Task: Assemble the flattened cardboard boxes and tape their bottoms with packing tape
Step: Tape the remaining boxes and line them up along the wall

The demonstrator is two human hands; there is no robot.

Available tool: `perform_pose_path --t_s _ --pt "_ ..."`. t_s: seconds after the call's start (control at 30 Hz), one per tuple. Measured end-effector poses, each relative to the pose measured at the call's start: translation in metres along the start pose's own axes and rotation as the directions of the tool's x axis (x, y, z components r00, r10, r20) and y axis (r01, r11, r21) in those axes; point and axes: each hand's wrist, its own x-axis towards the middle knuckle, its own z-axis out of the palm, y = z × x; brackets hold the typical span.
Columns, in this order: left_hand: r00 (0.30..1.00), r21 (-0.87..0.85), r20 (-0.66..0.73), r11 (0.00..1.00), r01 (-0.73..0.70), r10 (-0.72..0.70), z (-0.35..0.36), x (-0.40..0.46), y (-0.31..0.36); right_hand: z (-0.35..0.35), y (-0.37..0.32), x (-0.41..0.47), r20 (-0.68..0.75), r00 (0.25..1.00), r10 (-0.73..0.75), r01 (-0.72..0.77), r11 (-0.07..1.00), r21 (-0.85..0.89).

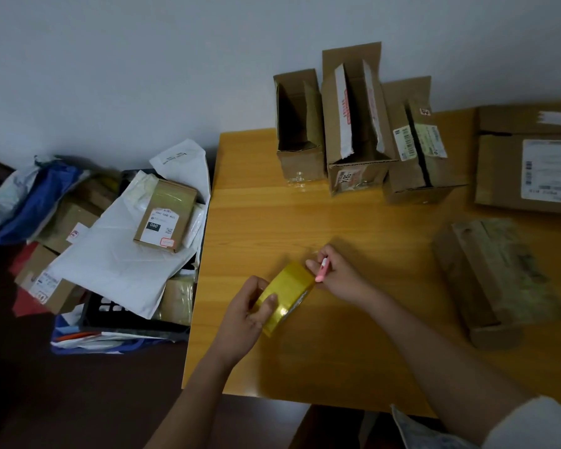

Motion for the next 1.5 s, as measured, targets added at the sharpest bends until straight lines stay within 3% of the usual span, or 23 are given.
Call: perform_pose_path --t_s 0.2,0.37,0.53,0.7,0.9,1.03,1.13,1.23,1.37,1.5 --pt "0.996 -0.152 0.023 0.984 0.093 -0.09 -0.002 -0.011 -0.003 0.014 -0.005 -0.007 0.018 0.995 0.098 -0.099 0.991 0.086" --pt "0.967 -0.243 -0.07 0.945 0.221 -0.244 -0.003 -0.019 -0.026 0.017 -0.002 -0.009 0.0 0.996 0.087 -0.086 0.985 0.147" --pt "0.987 -0.154 -0.108 0.983 0.1 -0.117 0.006 -0.026 -0.021 0.019 -0.005 -0.015 0.152 0.988 0.001 -0.018 0.994 0.109" --pt "0.993 -0.056 -0.096 0.997 0.061 -0.066 0.005 -0.026 -0.021 0.007 -0.018 -0.024 0.348 0.931 -0.113 0.084 0.992 0.098" --pt "0.992 -0.021 -0.105 0.998 0.062 -0.064 0.002 -0.022 -0.026 -0.016 -0.022 -0.031 0.359 0.927 -0.106 0.041 0.982 0.182" --pt "0.992 -0.013 -0.115 0.998 0.058 -0.059 0.003 -0.02 -0.029 -0.016 -0.011 -0.03 0.377 0.921 -0.099 0.064 0.992 0.105" --pt "0.991 -0.015 -0.118 0.998 0.059 -0.06 0.001 -0.02 -0.035 -0.006 0.0 -0.032 0.338 0.938 -0.08 0.049 0.994 0.101" --pt "0.991 -0.008 -0.129 0.999 0.045 -0.045 -0.001 -0.02 -0.04 0.006 0.005 -0.035 0.184 0.981 -0.069 0.036 0.984 0.175" --pt "0.989 0.016 -0.145 0.999 0.03 -0.027 0.0 -0.019 -0.045 0.014 0.004 -0.034 0.027 0.999 -0.023 0.019 0.989 0.149" --pt "0.988 0.012 -0.155 1.0 0.022 -0.02 -0.001 -0.019 -0.044 0.009 -0.001 -0.035 0.051 0.999 0.007 -0.016 0.985 0.173"
